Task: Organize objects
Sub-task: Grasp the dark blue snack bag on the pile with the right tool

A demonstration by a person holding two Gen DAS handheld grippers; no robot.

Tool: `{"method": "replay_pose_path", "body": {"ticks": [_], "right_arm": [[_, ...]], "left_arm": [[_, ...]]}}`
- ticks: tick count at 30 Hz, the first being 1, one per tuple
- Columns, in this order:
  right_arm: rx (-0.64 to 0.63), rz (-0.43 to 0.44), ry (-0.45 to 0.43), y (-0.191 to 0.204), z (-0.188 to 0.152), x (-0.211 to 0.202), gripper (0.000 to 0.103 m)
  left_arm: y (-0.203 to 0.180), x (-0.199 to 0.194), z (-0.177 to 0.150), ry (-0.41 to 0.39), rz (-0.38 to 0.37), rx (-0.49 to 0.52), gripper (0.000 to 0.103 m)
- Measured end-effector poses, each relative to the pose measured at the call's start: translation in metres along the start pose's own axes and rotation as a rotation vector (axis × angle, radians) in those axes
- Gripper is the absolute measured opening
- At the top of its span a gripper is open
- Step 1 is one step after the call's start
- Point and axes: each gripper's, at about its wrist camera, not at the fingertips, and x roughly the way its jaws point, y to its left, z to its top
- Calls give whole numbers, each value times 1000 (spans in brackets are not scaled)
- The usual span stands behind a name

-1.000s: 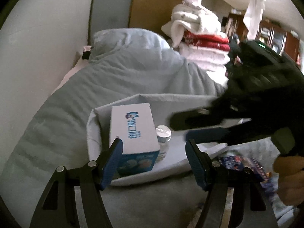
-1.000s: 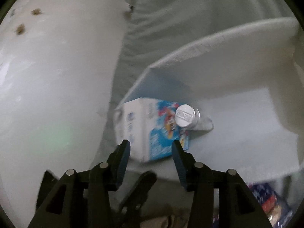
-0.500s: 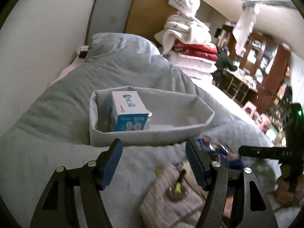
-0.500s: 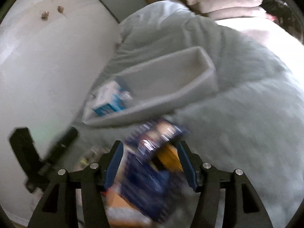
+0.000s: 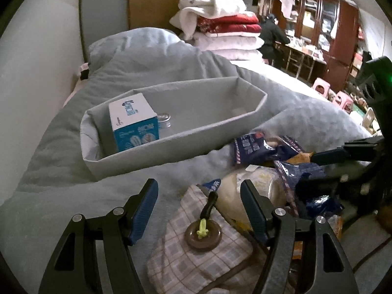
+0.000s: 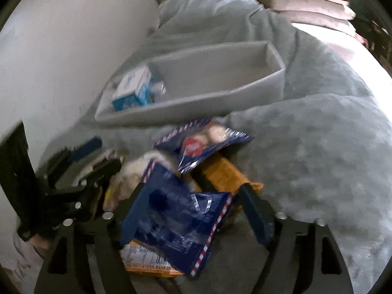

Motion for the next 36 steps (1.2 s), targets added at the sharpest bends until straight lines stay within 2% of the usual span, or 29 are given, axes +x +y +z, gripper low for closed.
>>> {"method": "replay_pose_path", "body": {"ticks": [1, 5, 14, 22, 24, 29, 34, 36], "right_arm": [[-29, -21, 24, 5, -1, 6, 89], [-102, -81, 78, 13, -5, 16, 97], [-103, -89, 136, 3, -7, 26, 103], [-113, -99, 151, 3, -8, 30, 103], [-107, -95, 145, 1, -8, 28, 102], [-77, -97, 109, -5, -10, 18, 88], [-16, -83, 43, -9, -10, 6, 71], [18, -89, -7, -11, -10, -6, 69]], "left_arm": [[0, 0, 0, 2, 0, 0, 69], [5, 2, 0, 15, -6, -19, 69], [9, 5, 0, 35, -11, -36, 69], [11, 6, 0, 41, -20, -45, 69], [11, 6, 0, 41, -20, -44, 69], [11, 6, 0, 41, -20, -44, 69], [11, 4, 0, 26, -15, -34, 69], [8, 1, -1, 8, -8, -18, 69]]}}
